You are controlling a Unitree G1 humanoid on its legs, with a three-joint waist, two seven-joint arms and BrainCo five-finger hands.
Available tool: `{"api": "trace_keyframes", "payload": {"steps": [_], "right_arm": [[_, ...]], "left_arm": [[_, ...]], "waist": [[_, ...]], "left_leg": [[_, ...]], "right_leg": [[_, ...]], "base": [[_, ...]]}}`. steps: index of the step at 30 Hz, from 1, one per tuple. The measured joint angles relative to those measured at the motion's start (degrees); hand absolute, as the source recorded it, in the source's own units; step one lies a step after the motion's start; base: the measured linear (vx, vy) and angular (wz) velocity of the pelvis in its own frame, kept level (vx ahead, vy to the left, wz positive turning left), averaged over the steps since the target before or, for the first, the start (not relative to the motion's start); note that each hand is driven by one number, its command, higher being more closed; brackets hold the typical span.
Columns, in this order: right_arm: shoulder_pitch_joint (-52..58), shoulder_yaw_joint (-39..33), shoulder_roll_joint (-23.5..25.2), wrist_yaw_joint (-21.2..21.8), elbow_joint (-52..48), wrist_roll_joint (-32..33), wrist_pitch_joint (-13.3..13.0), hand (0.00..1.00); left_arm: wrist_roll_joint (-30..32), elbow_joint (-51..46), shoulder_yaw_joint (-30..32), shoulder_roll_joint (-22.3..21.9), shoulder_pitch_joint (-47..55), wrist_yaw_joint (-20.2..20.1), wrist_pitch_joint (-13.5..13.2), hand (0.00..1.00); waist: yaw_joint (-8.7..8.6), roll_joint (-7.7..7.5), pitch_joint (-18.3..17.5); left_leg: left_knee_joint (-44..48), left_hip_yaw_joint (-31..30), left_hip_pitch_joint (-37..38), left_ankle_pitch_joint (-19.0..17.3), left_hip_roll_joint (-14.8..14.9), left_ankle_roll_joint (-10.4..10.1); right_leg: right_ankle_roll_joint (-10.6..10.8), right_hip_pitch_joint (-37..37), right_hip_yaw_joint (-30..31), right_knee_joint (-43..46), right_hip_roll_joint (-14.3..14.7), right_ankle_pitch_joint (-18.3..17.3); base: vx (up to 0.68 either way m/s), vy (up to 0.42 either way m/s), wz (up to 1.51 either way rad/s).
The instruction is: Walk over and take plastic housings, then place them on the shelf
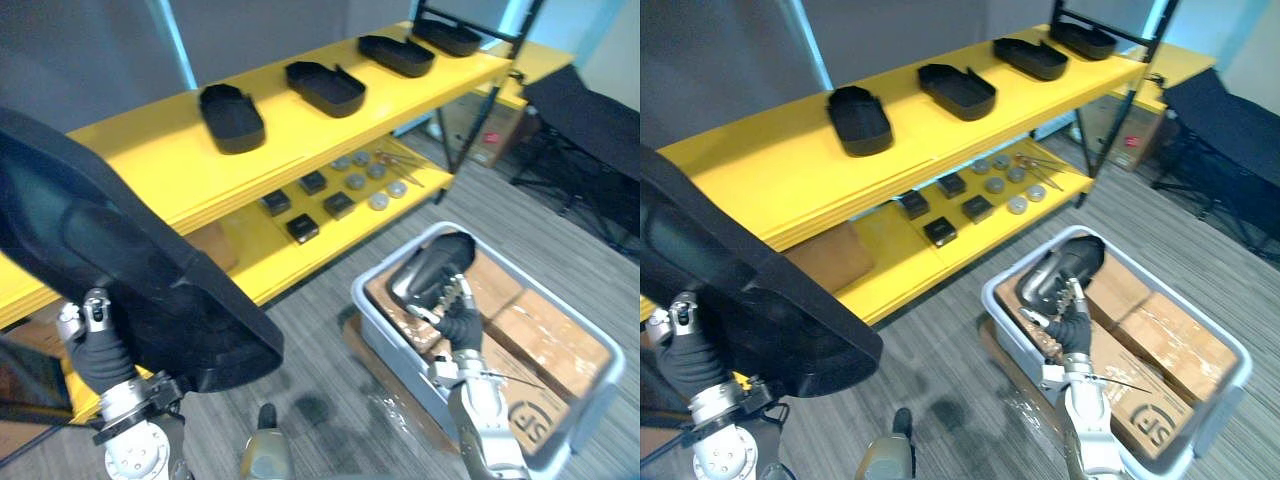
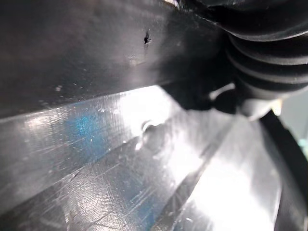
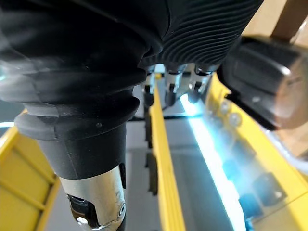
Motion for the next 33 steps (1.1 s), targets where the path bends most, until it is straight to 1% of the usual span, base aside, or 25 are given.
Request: {"api": "trace_keyframes", "payload": {"steps": [3, 5, 7, 9, 10, 11, 12, 13, 14, 15, 16, 17, 18, 19, 20, 21, 23, 24, 25, 26, 27, 28, 29, 30, 33], "right_arm": [[-0.69, -0.01, 0.95, 0.98, 0.00, 0.08, -1.08, 0.00], [-0.73, 0.80, 1.99, 1.93, 0.03, 2.34, -1.70, 0.00], [-0.73, 1.74, 2.94, 2.70, 0.16, 2.33, -1.99, 0.00], [-0.69, 3.22, 4.02, 3.49, 0.30, 2.25, -2.17, 0.00], [-0.64, 3.50, 4.03, 3.53, 0.48, 2.17, -2.33, 0.00], [-0.33, 3.93, 3.79, 3.77, 1.00, 2.13, -2.94, 0.00], [-0.02, 3.93, 3.79, 4.63, 1.00, 2.14, -3.77, 0.00], [-0.04, 3.93, 3.78, 5.09, 0.99, 2.16, -4.21, 0.00], [-0.37, 3.98, 3.89, 6.22, 0.99, 2.17, -4.90, 0.00], [-1.01, 4.66, 4.00, 7.42, 1.08, 2.17, -5.83, 0.00], [-1.43, 5.35, 3.96, 7.94, 1.07, 2.16, -5.99, 0.00], [-2.04, 6.39, 3.97, 8.72, 0.96, 2.13, -6.37, 0.00], [-2.59, 6.95, 3.95, 9.28, 0.86, 2.12, -6.67, 0.00], [-3.05, 7.32, 3.87, 9.49, 0.87, 2.10, -6.67, 0.00], [-4.32, 7.93, 3.78, 9.55, 0.71, 1.99, -6.71, 0.00], [-5.21, 8.05, 3.62, 9.36, 0.27, 2.05, -6.72, 0.00], [-6.77, 8.07, 2.89, 8.97, 0.22, 2.20, -6.69, 0.00], [-7.29, 8.09, 2.68, 8.94, 0.17, 2.21, -6.69, 0.00], [-7.92, 8.10, 2.59, 8.85, 0.08, 2.27, -6.65, 0.00], [-8.36, 8.34, 2.58, 8.76, -0.29, 2.30, -6.62, 0.00], [-8.83, 8.84, 2.65, 9.02, -0.35, 2.34, -6.56, 0.00], [-9.64, 9.48, 2.21, 9.47, -0.25, 2.34, -6.42, 0.00], [-10.65, 10.08, 0.78, 9.70, -0.24, 2.36, -6.07, 0.00], [-11.09, 10.05, 0.07, 9.65, -0.25, 2.42, -5.96, 0.00], [-11.20, 9.22, -1.01, 9.48, -0.20, 2.73, -5.33, 0.00]], "left_arm": [[0.04, 0.44, -0.63, 1.87, -0.05, 1.17, -0.01, 1.00], [0.29, 0.97, -0.85, 1.94, -0.38, 1.82, -0.02, 1.00], [0.79, 0.97, -0.63, 1.83, -0.29, 2.28, -0.03, 1.00], [1.46, 0.72, 0.16, 1.77, -0.33, 2.20, -0.03, 1.00], [2.48, 0.72, 0.54, 1.60, -0.33, 2.19, -0.11, 1.00], [3.74, 0.80, 0.82, 1.59, -0.52, 1.98, -0.16, 1.00], [5.50, 0.74, 1.09, 1.97, -0.90, 1.78, -0.47, 1.00], [6.14, 0.68, 1.25, 2.45, -1.18, 1.85, -0.64, 1.00], [8.01, 0.62, 1.78, 4.14, -1.93, 2.27, -0.63, 1.00], [9.48, 0.70, 1.90, 5.89, -3.30, 2.98, -0.58, 1.00], [9.54, 0.86, 1.90, 6.77, -4.11, 3.44, -0.48, 1.00], [9.50, 0.96, 1.82, 8.27, -6.03, 3.87, -0.23, 1.00], [9.46, 1.15, 1.49, 8.85, -7.91, 3.92, -0.20, 1.00], [9.40, 1.21, 1.37, 8.85, -8.69, 4.10, -0.11, 1.00], [9.33, 1.38, 1.00, 8.99, -10.07, 4.86, 0.00, 1.00], [9.03, 2.13, 0.57, 9.38, -11.87, 5.61, 0.02, 1.00], [8.96, 3.98, -0.63, 10.04, -14.10, 6.52, 0.57, 1.00], [8.95, 4.53, -1.27, 10.16, -14.02, 6.87, 1.07, 1.00], [8.99, 4.88, -1.78, 10.06, -13.49, 6.92, 1.72, 1.00], [9.12, 5.04, -1.99, 10.07, -12.23, 6.88, 2.29, 1.00], [9.46, 4.96, -2.19, 10.29, -10.92, 7.02, 2.57, 1.00], [9.53, 5.18, -2.21, 9.85, -9.62, 7.44, 2.74, 1.00], [9.52, 5.36, -2.84, 7.55, -7.49, 7.66, 3.31, 1.00], [9.50, 5.38, -3.17, 6.26, -6.46, 7.56, 3.39, 1.00], [9.00, 5.38, -3.11, 4.61, -6.03, 7.39, 3.23, 1.00]], "waist": [[0.08, -0.67, 1.69], [0.19, -0.74, 3.07], [0.45, -1.04, 3.64], [1.93, -2.28, 4.19], [1.84, -2.34, 4.22], [1.70, -1.66, 3.87], [1.56, -1.26, 3.64], [1.61, -1.27, 3.60], [1.55, -1.36, 3.56], [0.73, -0.94, 3.74], [-0.03, -1.16, 3.60], [-1.04, -1.24, 3.55], [-1.42, -1.30, 3.52], [-1.37, -1.31, 3.51], [-1.48, -1.27, 3.49], [-1.55, -1.25, 3.48], [-1.99, -1.13, 3.41], [-2.29, -0.84, 3.09], [-2.68, -1.30, 2.75], [-2.92, -1.97, 2.32], [-2.59, -3.45, 1.40], [-2.00, -4.00, 0.76], [-1.51, -1.08, -0.87], [-1.60, 0.60, -1.83], [-2.15, 2.83, -3.08]], "left_leg": [[1.58, 0.58, -0.50, -1.20, -1.53, 1.04], [5.27, 0.40, -2.66, -2.85, -1.66, 1.53], [9.54, 0.14, -5.09, -4.95, -1.82, 1.98], [15.45, 0.67, -6.80, -9.00, -2.64, 2.91], [16.35, 0.46, -6.85, -10.37, -2.86, 3.29], [17.78, -0.96, -7.13, -11.94, -3.16, 3.51], [17.38, -2.34, -6.74, -12.53, -3.40, 4.05], [16.47, -2.78, -6.11, -12.67, -3.54, 4.29], [14.07, -3.76, -4.24, -12.75, -3.94, 4.69], [11.93, -6.89, -2.80, -12.28, -4.20, 5.83], [10.90, -8.28, -2.09, -11.72, -4.40, 6.74], [8.65, -10.81, -0.01, -11.13, -5.07, 7.44], [6.95, -12.57, 2.47, -10.57, -6.14, 7.41], [6.39, -12.91, 3.76, -10.42, -6.62, 7.57], [5.53, -14.45, 5.60, -10.42, -7.93, 7.62], [4.83, -16.31, 6.72, -10.50, -9.07, 7.69], [4.66, -19.89, 7.57, -11.03, -10.10, 7.51], [4.80, -21.50, 7.56, -11.49, -10.35, 7.29], [4.86, -22.31, 7.84, -11.73, -10.49, 6.92], [4.87, -21.92, 8.13, -12.55, -10.96, 6.20], [4.94, -21.84, 8.30, -13.42, -11.97, 5.87], [5.69, -21.76, 8.21, -14.87, -12.43, 5.23], [8.00, -20.13, 6.22, -16.81, -9.83, 4.36], [9.02, -17.99, 5.29, -17.74, -7.98, 4.27], [8.73, -10.08, 6.19, -17.30, -4.30, 3.27]], "right_leg": [[0.60, 0.04, 1.22, 0.03, -1.65, -1.33], [0.92, -0.57, 1.85, 0.28, -2.17, -1.87], [1.66, -0.92, 1.86, 0.91, -2.75, -2.39], [0.97, 0.46, 1.42, 0.77, -3.99, -1.95], [-0.61, 1.26, 1.27, 1.98, -4.13, -0.69], [-5.39, -0.53, 3.43, 8.04, -5.34, 2.11], [-12.70, -4.26, 7.66, 15.00, -6.19, 7.31], [-15.35, -6.27, 10.33, 17.82, -6.34, 11.35], [-15.11, -9.95, 16.51, 22.07, -6.06, 22.54], [-11.62, -14.07, 23.03, 28.75, -3.89, 18.22], [-9.63, -15.65, 25.02, 31.71, -2.07, 13.45], [-8.94, -17.69, 27.20, 34.20, 1.41, 6.91], [-8.05, -18.46, 27.33, 33.03, 3.96, 2.95], [-7.72, -18.94, 27.48, 31.66, 5.00, 1.54], [-7.61, -20.21, 28.13, 27.60, 7.13, -0.54], [-7.67, -21.83, 30.10, 23.31, 9.32, -1.55], [-7.86, -24.01, 33.86, 16.47, 12.77, -1.65], [-7.54, -25.08, 35.17, 13.32, 13.90, -1.45], [-7.17, -25.19, 35.70, 9.85, 14.56, -0.83], [-7.56, -24.83, 35.59, 5.69, 14.27, 2.32], [-8.21, -24.60, 35.26, 2.88, 13.55, 8.50], [-7.94, -22.83, 34.57, 0.41, 12.69, 7.84], [-8.35, -20.69, 32.87, -4.45, 15.03, 9.15], [-8.84, -19.24, 31.35, -7.39, 16.37, 10.06], [-9.65, -14.74, 27.35, -11.24, 17.56, 10.36]], "base": [[-0.05, 0.076, -0.04], [-0.07, 0.088, 0.06], [-0.05, 0.117, 0.09], [0.05, 0.148, 0.09], [0.10, 0.181, 0.35], [0.10, 0.222, 0.60], [0.10, 0.252, 0.62], [0.16, 0.262, 0.56], [0.22, 0.241, 0.62], [0.23, 0.206, 0.77], [0.23, 0.159, 1.04], [0.26, 0.141, 1.15], [0.28, 0.147, 1.07], [0.32, 0.119, 0.89], [0.31, 0.057, 0.83], [0.35, 0.011, 0.91], [0.28, -0.070, 1.05], [0.22, -0.124, 1.11], [0.20, -0.146, 1.06], [0.26, -0.222, 0.92], [0.23, -0.226, 0.63], [0.24, -0.263, 0.31], [0.22, -0.210, 0.28], [0.20, -0.162, 0.35], [0.18, -0.106, 0.56]]}}
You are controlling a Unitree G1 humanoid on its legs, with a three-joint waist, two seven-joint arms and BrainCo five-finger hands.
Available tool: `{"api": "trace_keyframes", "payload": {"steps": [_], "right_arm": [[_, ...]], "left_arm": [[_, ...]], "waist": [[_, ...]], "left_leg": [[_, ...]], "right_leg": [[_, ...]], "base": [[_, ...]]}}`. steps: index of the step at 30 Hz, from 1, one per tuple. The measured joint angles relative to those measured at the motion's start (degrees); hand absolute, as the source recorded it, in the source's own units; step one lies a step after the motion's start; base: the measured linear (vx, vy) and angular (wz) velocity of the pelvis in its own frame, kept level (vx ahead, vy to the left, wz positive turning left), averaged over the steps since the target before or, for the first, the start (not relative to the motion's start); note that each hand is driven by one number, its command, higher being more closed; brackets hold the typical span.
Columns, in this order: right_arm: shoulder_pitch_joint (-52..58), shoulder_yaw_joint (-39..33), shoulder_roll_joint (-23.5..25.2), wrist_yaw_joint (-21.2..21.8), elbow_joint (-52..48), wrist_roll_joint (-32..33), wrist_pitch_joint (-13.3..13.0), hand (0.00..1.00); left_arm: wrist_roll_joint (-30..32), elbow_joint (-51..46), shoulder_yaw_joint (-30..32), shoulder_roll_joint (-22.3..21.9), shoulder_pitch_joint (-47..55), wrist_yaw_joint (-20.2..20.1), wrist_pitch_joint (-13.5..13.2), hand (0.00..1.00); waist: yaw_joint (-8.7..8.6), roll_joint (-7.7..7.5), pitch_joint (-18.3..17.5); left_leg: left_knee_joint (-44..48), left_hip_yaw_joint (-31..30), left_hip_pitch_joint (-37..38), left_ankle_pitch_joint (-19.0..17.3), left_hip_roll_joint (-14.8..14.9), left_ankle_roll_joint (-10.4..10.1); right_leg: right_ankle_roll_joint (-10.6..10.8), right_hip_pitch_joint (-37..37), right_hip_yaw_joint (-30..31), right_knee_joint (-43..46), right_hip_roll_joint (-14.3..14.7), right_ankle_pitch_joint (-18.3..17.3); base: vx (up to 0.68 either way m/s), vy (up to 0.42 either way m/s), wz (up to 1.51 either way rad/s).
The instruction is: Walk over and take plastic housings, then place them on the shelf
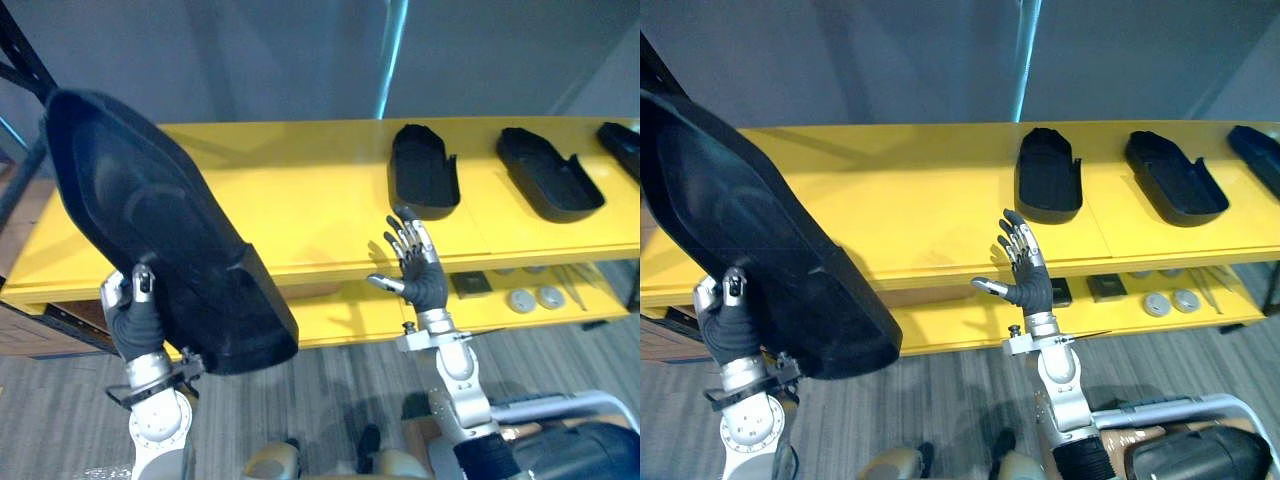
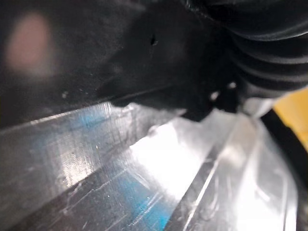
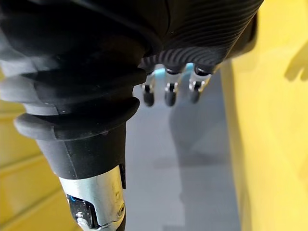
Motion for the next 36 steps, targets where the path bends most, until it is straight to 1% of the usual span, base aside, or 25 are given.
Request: {"api": "trace_keyframes", "payload": {"steps": [1, 3, 5, 6, 7, 9, 10, 11, 12, 13, 15, 16, 17, 18, 19, 21, 22, 24, 25, 28, 29, 30, 33, 34, 36], "right_arm": [[-0.03, -0.75, -0.02, 0.01, -0.07, 0.02, 0.34, 0.00], [0.80, -1.56, -0.02, 0.02, -1.37, 0.01, 2.14, 0.00], [1.98, -1.86, 0.27, 0.04, -3.48, 0.02, 2.44, 0.00], [2.69, -2.12, 0.18, 0.06, -5.10, 0.39, 2.39, 0.00], [3.02, -2.33, 0.19, 0.05, -6.03, 0.83, 2.36, 0.00], [4.07, -3.93, 0.95, -0.15, -9.95, 1.58, 1.72, 0.00], [4.40, -4.25, 1.09, -0.31, -10.93, 1.60, 1.56, 0.00], [5.62, -4.86, 1.41, -0.64, -12.70, 1.72, 1.23, 0.00], [7.05, -5.61, 1.86, -0.98, -13.96, 2.35, 1.04, 0.00], [7.68, -5.89, 2.13, -0.95, -14.44, 3.14, 1.04, 0.00], [9.66, -6.11, 3.03, -0.73, -15.58, 5.95, 1.10, 0.00], [10.70, -5.91, 3.11, 0.20, -15.57, 6.26, 1.57, 0.00], [11.32, -5.83, 3.04, 0.48, -15.58, 6.26, 1.69, 0.00], [12.40, -5.90, 2.89, 1.16, -15.58, 6.26, 2.33, 0.00], [12.95, -5.75, 2.61, 2.29, -15.56, 6.25, 3.40, 0.00], [13.20, -5.55, 2.20, 3.31, -15.55, 6.26, 4.30, 0.00], [13.22, -5.08, 1.63, 4.73, -15.55, 6.26, 5.22, 0.00], [13.35, -4.14, -0.08, 6.87, -15.53, 6.26, 6.67, 0.00], [13.38, -3.52, -1.01, 8.18, -15.53, 6.27, 7.47, 0.00], [13.18, -2.65, -2.87, 10.51, -15.53, 6.37, 8.85, 0.00], [12.81, -1.81, -3.92, 11.47, -15.54, 6.78, 9.02, 0.00], [12.11, -1.03, -4.89, 12.36, -15.54, 7.45, 9.86, 0.00], [11.16, 1.46, -6.65, 14.13, -15.56, 8.52, 11.09, 0.00], [11.03, 1.96, -6.91, 14.25, -15.56, 8.53, 11.21, 0.00], [9.21, 4.69, -7.62, 14.97, -15.58, 8.53, 11.90, 0.00]], "left_arm": [[-0.19, 0.00, 0.10, -0.40, -0.04, -0.01, -0.20, 1.00], [-0.20, 0.00, 0.26, -1.15, -0.21, -0.12, -0.92, 1.00], [-0.19, 0.10, 0.26, -1.13, -0.76, -0.46, -0.97, 1.00], [0.08, 0.09, 0.23, -1.14, -0.98, -0.85, -1.06, 1.00], [0.32, 0.10, 0.20, -1.14, -1.14, -0.90, -1.09, 1.00], [0.75, 0.09, -0.13, -1.01, -1.85, -0.95, -1.06, 1.00], [1.30, 0.09, -0.22, -0.88, -2.13, -0.91, -1.00, 1.00], [2.79, 0.09, -0.20, -0.69, -2.95, -0.87, -0.73, 1.00], [5.14, 0.07, -0.19, -0.44, -3.81, -0.76, -0.23, 1.00], [6.17, 0.06, -0.17, -0.14, -4.22, -0.63, 0.05, 1.00], [8.23, -0.05, -0.09, 3.14, -5.81, -0.81, 2.01, 1.00], [9.55, 0.34, 0.51, 6.06, -7.77, -0.88, 4.16, 1.00], [9.52, 0.94, 0.51, 7.34, -9.03, -0.97, 5.22, 1.00], [9.27, 3.47, 0.59, 9.50, -12.48, -1.12, 6.85, 1.00], [9.42, 6.92, 0.91, 11.41, -16.16, -1.05, 8.91, 1.00], [9.37, 11.80, 1.48, 13.34, -20.12, -1.00, 11.00, 1.00], [8.90, 16.87, 2.13, 15.16, -23.77, -0.86, 12.99, 1.00], [7.91, 25.72, 2.55, 18.09, -29.60, -0.15, 16.24, 1.00], [6.62, 30.54, 2.55, 19.40, -32.71, 0.60, 17.83, 1.00], [6.09, 38.88, 2.50, 21.63, -37.38, 1.99, 21.29, 1.00], [4.59, 42.65, 2.54, 22.39, -39.46, 2.82, 22.86, 1.00], [2.66, 46.38, 2.55, 23.09, -41.38, 3.45, 24.31, 1.00], [0.18, 53.97, 2.58, 24.50, -46.01, 4.27, 26.97, 1.00], [-0.12, 54.81, 2.58, 24.56, -47.06, 4.43, 27.60, 1.00], [-0.47, 56.65, 2.56, 25.82, -49.70, 4.80, 29.40, 1.00]], "waist": [[-0.07, 0.18, -0.09], [-0.13, 0.31, -0.18], [-0.48, 0.24, -0.14], [-1.20, 0.26, -0.14], [-1.46, 0.27, -0.14], [-2.45, 0.31, -0.11], [-2.57, 0.31, -0.11], [-2.73, 0.28, -0.11], [-3.04, 0.24, -0.13], [-3.32, 0.23, -0.13], [-4.94, 0.46, -0.05], [-5.77, 0.84, 0.09], [-5.97, 1.10, 0.00], [-6.34, 1.59, -0.06], [-6.80, 2.14, -0.03], [-7.73, 2.67, -0.31], [-8.51, 2.96, -0.49], [-9.19, 3.24, -0.45], [-9.83, 3.27, -0.43], [-10.60, 3.46, -0.33], [-11.01, 3.90, -0.05], [-11.84, 4.43, 0.40], [-12.27, 5.32, 1.15], [-12.28, 5.27, 1.48], [-12.88, 4.83, 3.71]], "left_leg": [[-0.01, 1.98, 0.32, 0.32, 0.38, -0.42], [0.52, 3.39, 0.46, 0.56, 0.42, -0.70], [2.22, 3.54, -0.42, 0.57, -0.07, -0.70], [2.79, 3.52, -0.50, 0.57, -0.46, -0.69], [2.62, 3.54, -0.21, 0.57, -0.62, -0.69], [-0.85, 4.39, 2.46, 0.62, -1.10, -0.58], [-1.73, 5.07, 2.95, 0.71, -1.13, -0.42], [-3.42, 6.21, 3.74, 1.12, -1.32, 0.26], [-5.09, 7.71, 4.41, 1.34, -1.39, 0.64], [-5.49, 8.38, 4.48, 1.49, -1.41, 0.87], [-6.64, 10.34, 4.62, 1.62, -1.40, 1.07], [-7.41, 11.83, 5.31, 1.72, -1.23, 1.08], [-7.50, 12.19, 5.41, 1.73, -1.17, 1.08], [-7.65, 13.30, 5.84, 2.03, -1.08, 1.08], [-7.98, 13.72, 6.32, 2.19, -0.97, 0.97], [-8.01, 13.85, 6.34, 2.21, -0.83, 0.93], [-8.01, 14.37, 6.34, 2.27, -0.64, 0.82], [-8.00, 14.97, 6.33, 2.36, -0.40, 0.69], [-8.03, 15.07, 6.28, 2.36, -0.29, 0.68], [-8.04, 15.98, 6.30, 2.40, -0.17, 0.61], [-8.04, 16.41, 6.17, 2.44, -0.21, 0.56], [-8.05, 16.40, 6.08, 2.44, -0.36, 0.56], [-7.89, 16.34, 5.06, 3.20, -0.89, 0.13], [-7.90, 16.22, 4.79, 3.61, -1.09, 0.11], [-7.87, 15.97, 4.07, 4.87, -1.47, 0.22]], "right_leg": [[-0.23, 0.69, -0.37, -0.21, -0.01, -0.16], [-0.24, 1.93, -0.53, -1.33, -0.11, -0.17], [-0.16, 2.04, -0.31, -1.87, -0.57, -0.12], [0.00, 2.15, -0.11, -1.95, -0.91, -0.02], [0.14, 2.25, 0.14, -1.98, -1.01, 0.07], [0.73, 1.98, 2.47, -2.19, -1.17, 0.44], [0.92, 1.69, 3.16, -2.18, -1.18, 0.56], [1.01, 1.19, 4.43, -2.40, -1.23, 0.62], [1.11, 0.38, 5.60, -2.81, -1.22, 0.82], [1.26, -0.13, 6.19, -2.93, -1.20, 0.95], [1.56, -0.82, 7.05, -3.64, -1.13, 1.66], [1.24, -1.12, 8.06, -3.66, -0.88, 2.35], [1.28, -1.13, 8.18, -3.70, -0.83, 2.50], [1.26, -1.29, 8.85, -3.69, -0.67, 2.68], [1.56, -1.32, 9.41, -3.67, -0.47, 2.97], [1.54, -1.48, 9.49, -3.57, -0.29, 2.98], [1.47, -1.94, 9.91, -3.36, -0.04, 2.97], [1.30, -2.57, 10.93, -2.88, 0.39, 3.04], [1.28, -3.08, 11.19, -2.64, 0.60, 3.04], [1.26, -3.62, 12.39, -2.47, 0.94, 3.03], [1.27, -4.16, 12.94, -2.10, 0.96, 3.04], [1.27, -4.39, 13.09, -1.85, 0.87, 3.03], [1.21, -6.12, 14.08, -1.02, 0.46, 2.93], [1.09, -6.56, 14.10, -0.62, 0.25, 2.82], [0.62, -7.77, 14.12, 0.78, -0.19, 2.45]], "base": [[0.12, -0.050, 0.36], [0.07, -0.009, 0.12], [0.03, 0.029, -0.03], [0.00, 0.049, -0.09], [-0.01, 0.059, -0.20], [-0.04, 0.072, -0.43], [-0.07, 0.080, -0.56], [-0.09, 0.068, -0.57], [-0.08, 0.046, -0.54], [-0.08, 0.025, -0.47], [-0.05, 0.010, -0.48], [-0.01, 0.004, -0.49], [0.01, 0.002, -0.48], [0.03, 0.000, -0.34], [0.03, -0.001, -0.27], [0.02, -0.011, -0.12], [0.02, -0.017, -0.18], [0.02, -0.018, -0.24], [0.01, -0.016, -0.17], [0.00, -0.009, -0.22], [0.00, 0.001, -0.20], [-0.01, 0.012, -0.16], [-0.03, 0.009, -0.14], [-0.05, -0.012, 0.04], [-0.06, -0.027, 0.04]]}}
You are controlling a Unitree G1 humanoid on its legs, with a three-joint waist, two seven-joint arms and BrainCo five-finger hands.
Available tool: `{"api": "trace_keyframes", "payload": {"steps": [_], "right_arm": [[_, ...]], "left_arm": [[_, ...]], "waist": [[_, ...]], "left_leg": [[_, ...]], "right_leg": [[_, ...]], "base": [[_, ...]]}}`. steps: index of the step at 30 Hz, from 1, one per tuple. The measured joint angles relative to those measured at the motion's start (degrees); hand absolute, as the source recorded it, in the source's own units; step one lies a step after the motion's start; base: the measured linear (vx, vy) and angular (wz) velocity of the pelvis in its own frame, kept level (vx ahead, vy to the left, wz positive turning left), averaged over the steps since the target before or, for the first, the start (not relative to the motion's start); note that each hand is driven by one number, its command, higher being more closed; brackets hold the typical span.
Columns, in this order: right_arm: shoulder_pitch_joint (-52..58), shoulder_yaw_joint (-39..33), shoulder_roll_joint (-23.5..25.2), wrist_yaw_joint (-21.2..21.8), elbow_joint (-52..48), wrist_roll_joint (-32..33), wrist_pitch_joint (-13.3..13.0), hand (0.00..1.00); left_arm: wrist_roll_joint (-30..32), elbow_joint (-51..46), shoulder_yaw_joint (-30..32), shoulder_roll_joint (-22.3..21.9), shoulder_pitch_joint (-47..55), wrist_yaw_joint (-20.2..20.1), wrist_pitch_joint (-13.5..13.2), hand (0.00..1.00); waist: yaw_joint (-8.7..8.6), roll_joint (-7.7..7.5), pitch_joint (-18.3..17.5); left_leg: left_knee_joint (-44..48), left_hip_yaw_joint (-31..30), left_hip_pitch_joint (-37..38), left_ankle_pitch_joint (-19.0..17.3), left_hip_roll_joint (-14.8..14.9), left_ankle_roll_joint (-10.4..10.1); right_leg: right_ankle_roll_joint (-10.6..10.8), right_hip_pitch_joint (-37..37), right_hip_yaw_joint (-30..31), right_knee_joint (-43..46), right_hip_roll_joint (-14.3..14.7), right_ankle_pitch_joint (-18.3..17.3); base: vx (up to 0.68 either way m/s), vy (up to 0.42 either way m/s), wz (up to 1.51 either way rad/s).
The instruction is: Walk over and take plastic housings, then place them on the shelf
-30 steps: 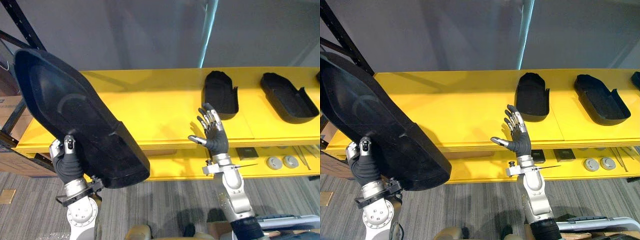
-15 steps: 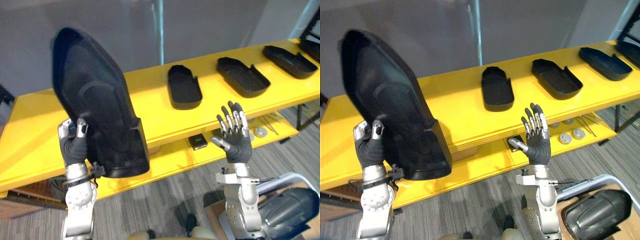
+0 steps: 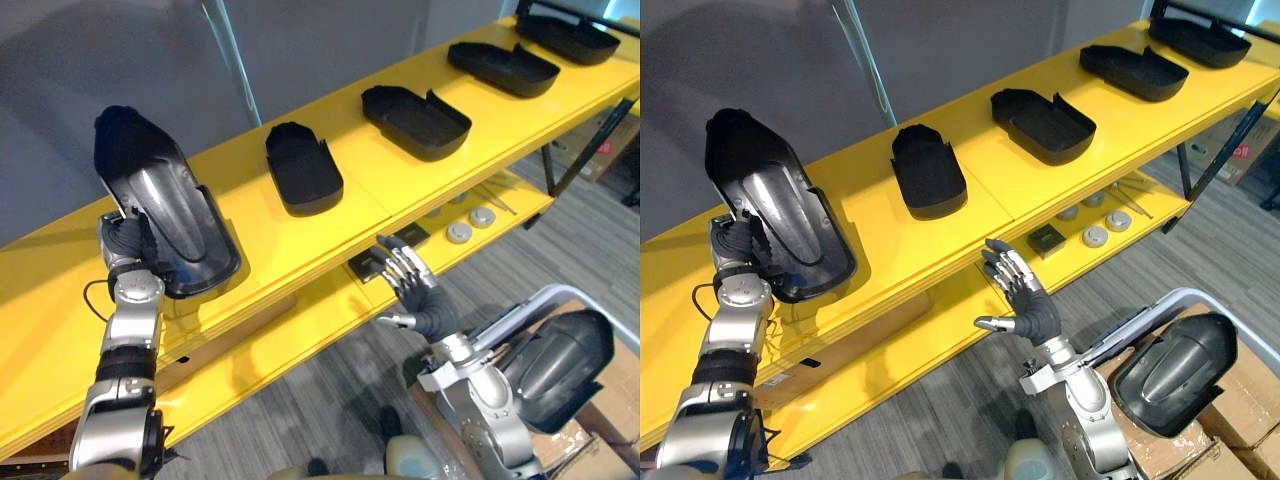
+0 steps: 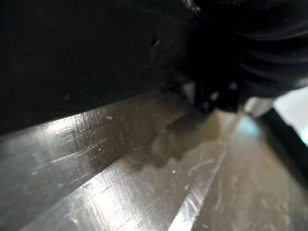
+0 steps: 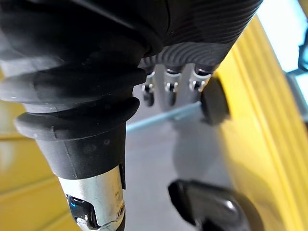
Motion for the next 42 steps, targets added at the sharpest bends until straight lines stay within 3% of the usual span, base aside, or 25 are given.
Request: {"api": "trace_keyframes", "payload": {"steps": [8, 15, 16, 22, 26, 30, 33, 34, 36, 37, 40, 42], "right_arm": [[-3.51, 6.06, -0.75, -0.98, -1.82, -0.03, 2.04, 0.00], [-4.17, 9.34, -0.78, -2.48, -4.11, -0.01, 2.95, 0.00], [-4.18, 9.55, -0.79, -2.53, -4.21, 0.02, 2.95, 0.00], [-6.22, 9.73, -0.80, -2.70, -6.55, 0.05, 2.95, 0.00], [-6.88, 10.21, -1.48, -4.24, -6.60, 0.05, 2.94, 0.00], [-6.90, 10.22, -1.88, -5.15, -6.47, 0.03, 1.91, 0.00], [-6.58, 10.29, -1.84, -6.53, -6.40, 0.03, -0.46, 0.00], [-5.86, 10.71, -1.83, -7.97, -6.03, 0.04, -1.28, 0.00], [-5.35, 11.58, -1.79, -8.71, -5.94, 0.04, -2.02, 0.00], [-4.56, 12.37, -1.70, -8.70, -5.70, 0.01, -2.74, 0.00], [-3.00, 12.44, -1.30, -8.58, -5.45, -0.03, -4.11, 0.00], [-2.05, 12.42, -1.07, -8.47, -5.17, -0.29, -5.65, 0.00]], "left_arm": [[-1.52, 3.03, 0.06, 2.81, -4.31, -2.17, 11.89, 1.00], [-1.65, 2.99, 0.09, 4.92, -8.25, -4.55, 16.34, 1.00], [-1.78, 2.99, 0.12, 5.04, -8.60, -4.60, 16.36, 0.00], [-2.50, 3.74, 0.07, 5.39, -13.62, -4.53, 17.99, 0.00], [-4.86, 6.57, -0.92, 7.49, -16.83, -1.75, 18.57, 0.00], [-11.88, 9.46, -0.90, 7.51, -18.50, 6.95, 18.16, 0.00], [-14.88, 11.32, 0.47, 7.60, -20.44, 14.43, 15.83, 0.00], [-14.97, 11.50, 2.06, 7.85, -21.98, 19.37, 13.17, 0.00], [-15.38, 11.51, 2.07, 9.34, -23.00, 22.71, 10.60, 0.00], [-15.33, 11.49, 2.26, 11.27, -24.18, 25.20, 7.66, 0.00], [-15.03, 11.25, 2.06, 13.60, -26.80, 26.93, 4.05, 0.00], [-14.09, 10.54, 0.94, 16.15, -29.81, 27.70, -0.81, 0.00]], "waist": [[-0.75, -0.20, 4.12], [-0.74, -0.33, 6.46], [-0.73, -0.33, 6.46], [-0.67, -0.82, 10.15], [-0.71, -1.15, 10.45], [-0.80, -1.17, 10.46], [-0.86, -1.18, 10.46], [-0.96, -1.18, 10.46], [-1.25, -1.18, 10.46], [-1.67, -1.18, 10.46], [-1.85, -1.30, 10.40], [-2.23, -1.44, 10.29]], "left_leg": [[-0.42, 0.30, -2.55, 0.84, -0.04, 0.09], [-1.18, 0.79, -3.64, 0.82, -0.25, 0.07], [-1.11, 0.85, -4.04, 0.82, -0.24, 0.07], [-0.85, 2.08, -5.12, 0.78, -0.04, 0.09], [0.11, 2.17, -6.88, 0.58, 0.68, 0.09], [1.20, 2.14, -6.80, 0.28, 0.90, -0.33], [2.02, 2.14, -6.75, -0.33, 1.09, -0.01], [2.00, 2.18, -6.72, -0.60, 1.16, 0.14], [2.00, 2.27, -6.55, -0.71, 1.19, 0.17], [1.90, 2.51, -5.97, -0.91, 1.37, 0.21], [1.74, 3.15, -4.53, -1.24, 1.71, 0.04], [1.52, 3.42, -3.31, -1.43, 1.92, -0.03]], "right_leg": [[-0.74, -4.56, 0.87, 2.85, 0.12, -0.83], [-0.51, -7.02, 1.54, 4.25, 0.17, -0.65], [-0.39, -7.45, 1.58, 4.32, 0.18, -0.56], [-0.16, -8.55, 2.77, 4.01, 0.58, 1.21], [-0.52, -9.38, 2.77, 2.77, 1.04, 2.02], [-0.54, -8.64, 2.81, 2.63, 1.08, 2.02], [-0.54, -8.19, 2.81, 2.52, 1.15, 2.02], [-0.48, -8.13, 2.81, 2.34, 1.24, 2.06], [-0.47, -7.70, 2.84, 1.65, 1.27, 2.25], [-0.44, -6.52, 2.90, 0.18, 1.45, 2.80], [-0.51, -4.53, 3.15, -1.50, 1.80, 3.35], [-0.88, -2.53, 3.17, -3.59, 1.97, 3.93]], "base": [[-0.07, -0.023, -0.01], [-0.03, 0.009, -0.03], [0.00, 0.000, 0.00], [0.00, 0.003, -0.09], [0.02, -0.007, -0.01], [0.02, -0.003, -0.01], [0.00, 0.000, 0.00], [0.00, 0.000, 0.00], [0.00, 0.004, -0.03], [0.00, 0.007, -0.07], [0.01, 0.001, -0.12], [0.03, 0.001, -0.08]]}}
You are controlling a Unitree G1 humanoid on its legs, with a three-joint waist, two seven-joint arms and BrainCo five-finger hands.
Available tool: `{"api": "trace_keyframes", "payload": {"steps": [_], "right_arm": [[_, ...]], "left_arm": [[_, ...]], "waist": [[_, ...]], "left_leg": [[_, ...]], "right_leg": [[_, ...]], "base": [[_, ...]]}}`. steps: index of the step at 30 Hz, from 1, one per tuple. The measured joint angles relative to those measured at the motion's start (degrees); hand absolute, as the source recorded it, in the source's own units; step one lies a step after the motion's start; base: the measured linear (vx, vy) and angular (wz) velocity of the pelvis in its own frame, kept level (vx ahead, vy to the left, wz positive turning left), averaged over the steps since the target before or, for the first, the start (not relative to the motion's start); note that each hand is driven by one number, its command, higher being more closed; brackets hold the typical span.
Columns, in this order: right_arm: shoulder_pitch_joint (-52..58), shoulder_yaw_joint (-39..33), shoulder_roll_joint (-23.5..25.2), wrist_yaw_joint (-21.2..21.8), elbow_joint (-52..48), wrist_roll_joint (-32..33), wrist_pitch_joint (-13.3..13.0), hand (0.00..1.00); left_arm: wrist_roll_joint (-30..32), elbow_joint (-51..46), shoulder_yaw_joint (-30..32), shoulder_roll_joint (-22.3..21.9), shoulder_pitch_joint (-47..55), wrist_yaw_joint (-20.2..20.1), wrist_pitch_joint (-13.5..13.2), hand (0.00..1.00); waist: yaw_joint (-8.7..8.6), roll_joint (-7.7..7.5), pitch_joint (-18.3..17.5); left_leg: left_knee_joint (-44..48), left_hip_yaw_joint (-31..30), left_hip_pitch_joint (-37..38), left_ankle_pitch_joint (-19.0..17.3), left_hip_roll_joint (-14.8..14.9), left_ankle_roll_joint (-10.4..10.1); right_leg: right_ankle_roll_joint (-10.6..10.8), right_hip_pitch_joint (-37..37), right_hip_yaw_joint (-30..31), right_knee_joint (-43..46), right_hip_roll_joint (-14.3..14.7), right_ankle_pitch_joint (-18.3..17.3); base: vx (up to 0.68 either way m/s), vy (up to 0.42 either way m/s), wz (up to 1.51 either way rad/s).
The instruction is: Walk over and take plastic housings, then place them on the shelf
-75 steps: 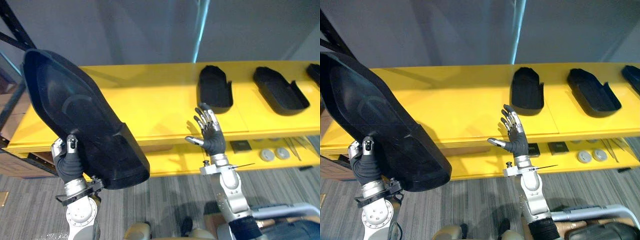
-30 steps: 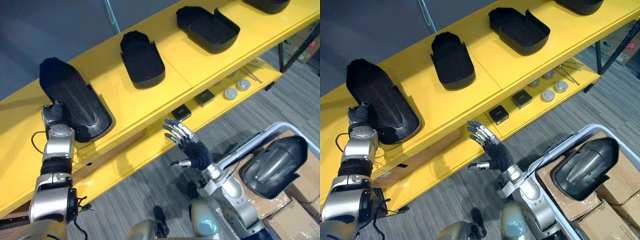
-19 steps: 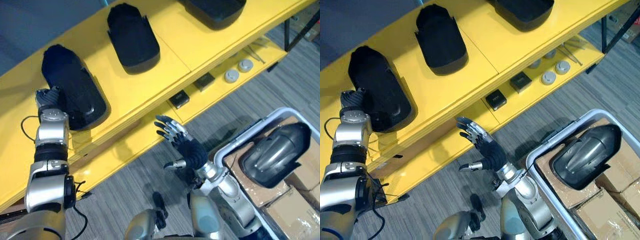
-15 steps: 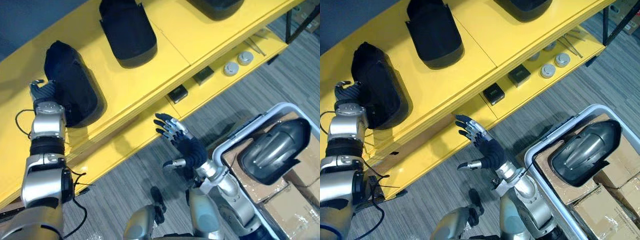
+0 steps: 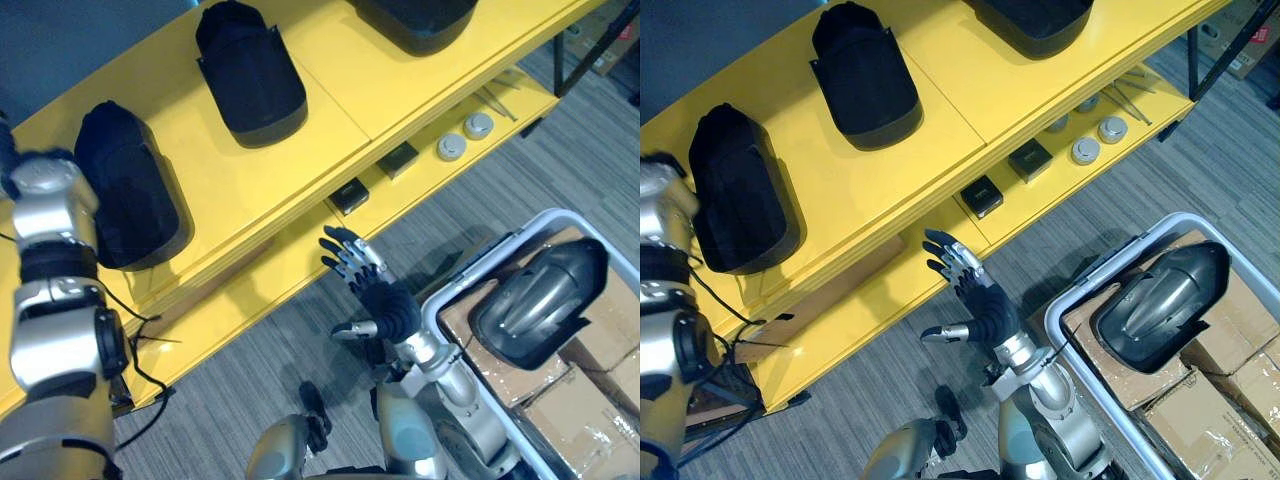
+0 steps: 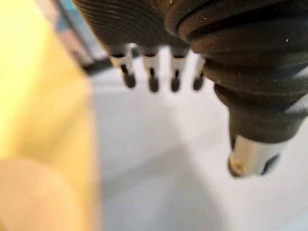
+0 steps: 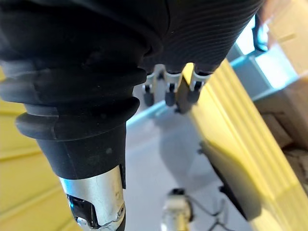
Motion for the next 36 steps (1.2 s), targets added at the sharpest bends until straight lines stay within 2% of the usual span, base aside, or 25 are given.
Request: {"api": "trace_keyframes", "payload": {"steps": [1, 2, 3, 5, 6, 8, 11, 13, 16, 17, 19, 20, 23, 25, 27, 28, 30, 33, 36], "right_arm": [[0.12, -0.15, 0.09, 0.00, 0.14, -0.05, -0.53, 0.00], [0.03, -0.34, 0.31, 0.00, 0.80, -0.25, -1.28, 0.00], [-0.10, -0.54, 0.59, -0.04, 1.58, -0.86, -1.65, 0.00], [-1.01, -0.81, 0.83, 0.01, 1.78, -2.37, -1.91, 0.00], [-1.30, -1.04, 0.84, 0.01, 1.79, -2.58, -2.09, 0.00], [-2.22, -1.31, 0.79, -0.02, 1.83, -2.95, -2.25, 0.00], [-2.92, -1.71, 1.51, 0.12, 2.05, -1.67, -1.87, 0.00], [-3.49, -1.70, 2.61, 0.53, 3.13, -1.25, -0.90, 0.00], [-3.96, -1.12, 5.07, 0.95, 7.51, -2.29, 0.29, 0.00], [-4.03, -1.07, 5.25, 0.88, 8.04, -2.44, 0.30, 1.00], [-4.91, 0.52, 6.35, -0.21, 11.32, -3.55, 0.35, 1.00], [-5.47, 1.03, 6.69, -0.29, 12.15, -3.99, 0.34, 1.00], [-9.96, 4.81, 8.72, -2.72, 16.80, -6.45, 0.35, 1.00], [-12.00, 6.78, 10.16, -4.28, 19.52, -6.63, 0.62, 1.00], [-13.56, 8.32, 11.70, -6.04, 25.10, -6.66, 2.50, 1.00], [-13.86, 8.56, 11.92, -6.87, 27.03, -6.79, 2.56, 1.00], [-14.73, 8.39, 12.18, -10.15, 33.89, -8.90, 2.57, 1.00], [-16.34, 7.61, 12.38, -14.74, 39.33, -11.18, 2.45, 1.00], [-18.37, 4.33, 13.67, -17.64, 42.54, -11.28, 2.26, 1.00]], "left_arm": [[0.01, -0.32, -0.10, 0.14, -0.67, 0.00, -1.83, 0.00], [-0.01, -1.75, -0.99, 0.16, -1.20, -0.07, -5.19, 0.00], [-0.38, -3.55, -2.12, -0.06, -0.92, -1.01, -8.58, 0.00], [-1.33, -9.50, -1.42, -1.12, 1.37, -3.42, -13.02, 0.00], [-1.28, -12.09, -0.85, -2.05, 2.40, -4.03, -14.01, 0.00], [-0.29, -20.25, 0.12, -5.14, 7.33, -5.71, -16.59, 0.00], [-0.30, -34.40, 1.62, -12.80, 20.49, -10.31, -19.04, 0.00], [-0.76, -45.41, 3.06, -18.32, 30.88, -13.15, -19.71, 0.00], [0.22, -60.68, 3.74, -30.80, 51.17, -13.53, -24.00, 0.00], [0.53, -61.71, 3.81, -31.87, 52.94, -13.43, -24.20, 0.00], [4.07, -67.36, 4.19, -38.14, 64.82, -12.45, -25.82, 0.00], [5.01, -68.09, 4.20, -39.00, 67.00, -12.16, -25.90, 0.00], [7.70, -68.40, 4.85, -41.28, 74.38, -11.32, -24.89, 0.00], [9.03, -68.09, 4.69, -41.99, 77.34, -12.01, -22.65, 0.00], [8.67, -65.11, 4.85, -43.37, 80.70, -15.38, -20.80, 0.00], [8.37, -64.04, 4.84, -43.48, 81.61, -16.96, -20.75, 0.00], [7.80, -59.93, 4.85, -44.35, 84.37, -22.35, -20.75, 0.00], [5.44, -55.72, 3.86, -45.70, 86.77, -28.08, -21.57, 0.00], [3.19, -54.14, 1.23, -45.68, 88.12, -32.02, -21.92, 0.00]], "waist": [[-0.02, -0.02, -0.04], [-0.02, -0.03, -0.27], [0.08, -0.17, -1.18], [0.16, -0.45, -2.16], [0.20, -0.46, -2.25], [0.68, -0.17, -4.74], [2.02, 0.77, -9.79], [2.96, 0.96, -11.30], [7.21, 0.09, -13.55], [7.65, -0.02, -13.70], [10.92, -1.07, -14.95], [11.43, -1.27, -15.31], [13.73, -1.99, -17.39], [14.83, -2.42, -18.28], [16.07, -2.98, -19.20], [16.34, -3.23, -19.35], [18.23, -3.93, -19.49], [19.51, -4.03, -19.30], [20.51, -3.64, -18.94]], "left_leg": [[-0.15, 0.01, 0.28, 0.00, 0.01, 0.00], [-0.45, -0.06, 0.83, 0.01, 0.07, 0.00], [-0.63, -0.15, 1.01, 0.01, 0.13, -0.01], [-1.02, -0.16, 2.40, 0.01, 0.27, -0.02], [-1.35, -0.27, 3.24, 0.00, 0.28, -0.03], [-2.12, -0.80, 4.37, -0.01, 0.24, -0.05], [-2.48, -2.59, 6.01, 0.00, 0.27, -0.03], [-2.66, -3.80, 7.12, 0.00, 0.23, -0.02], [-3.65, -7.94, 7.54, 0.02, -0.28, -0.01], [-3.62, -8.18, 7.54, 0.03, -0.28, -0.02], [-3.62, -10.45, 7.46, 0.01, -0.18, -0.23], [-3.64, -11.10, 7.34, -0.14, -0.19, -0.47], [-3.66, -12.59, 5.85, 0.19, 0.18, -1.00], [-3.65, -13.35, 5.18, 0.51, 0.34, -1.40], [-3.57, -15.17, 4.38, 1.15, 0.31, -1.83], [-3.56, -15.61, 4.24, 1.22, 0.32, -1.83], [-3.46, -16.81, 3.56, 1.49, 0.31, -1.58], [-3.46, -18.19, 3.46, 1.74, -0.07, -1.31], [-3.52, -18.79, 3.38, 1.69, -0.40, -1.23]], "right_leg": [[0.01, 0.44, -0.04, -0.60, 0.01, 0.21], [0.28, 1.52, -0.23, -1.79, 0.04, 0.76], [0.10, 2.32, -0.46, -3.23, 0.08, 1.38], [0.02, 4.56, -1.07, -5.06, 0.31, 2.65], [0.02, 5.42, -1.41, -5.26, 0.33, 2.65], [0.02, 6.59, -2.02, -5.77, 0.37, 2.65], [0.03, 8.65, -5.16, -5.85, 0.36, 2.62], [0.01, 10.25, -7.45, -5.91, 0.21, 2.41], [-0.23, 12.12, -12.76, -6.47, -0.63, 0.58], [-0.14, 12.33, -13.20, -6.47, -0.69, 0.41], [-0.23, 13.59, -16.24, -6.48, -0.85, -0.98], [0.03, 13.82, -16.87, -6.48, -0.90, -1.29], [0.08, 14.07, -19.76, -6.48, -1.08, -1.78], [-0.02, 14.08, -20.93, -6.47, -1.09, -1.85], [-0.02, 14.23, -22.86, -6.46, -1.15, -1.84], [-0.06, 14.28, -23.32, -6.46, -1.15, -1.87], [-0.23, 14.23, -24.34, -6.45, -1.17, -1.88], [-0.35, 14.64, -25.83, -6.43, -1.51, -1.78], [-0.08, 15.16, -26.70, -6.44, -1.88, -1.98]], "base": [[0.03, -0.005, 0.00], [0.03, -0.013, 0.04], [0.04, -0.017, 0.04], [0.06, -0.018, 0.02], [0.07, 0.004, 0.07], [0.04, 0.021, 0.06], [0.02, 0.037, 0.18], [-0.03, 0.038, 0.32], [-0.08, -0.001, 0.57], [-0.08, -0.021, 0.60], [-0.07, -0.038, 0.56], [-0.07, -0.044, 0.59], [-0.05, -0.035, 0.44], [0.00, -0.020, 0.33], [0.02, -0.003, 0.37], [0.03, 0.004, 0.35], [0.04, 0.018, 0.26], [0.06, 0.046, 0.29], [0.04, 0.067, 0.15]]}}
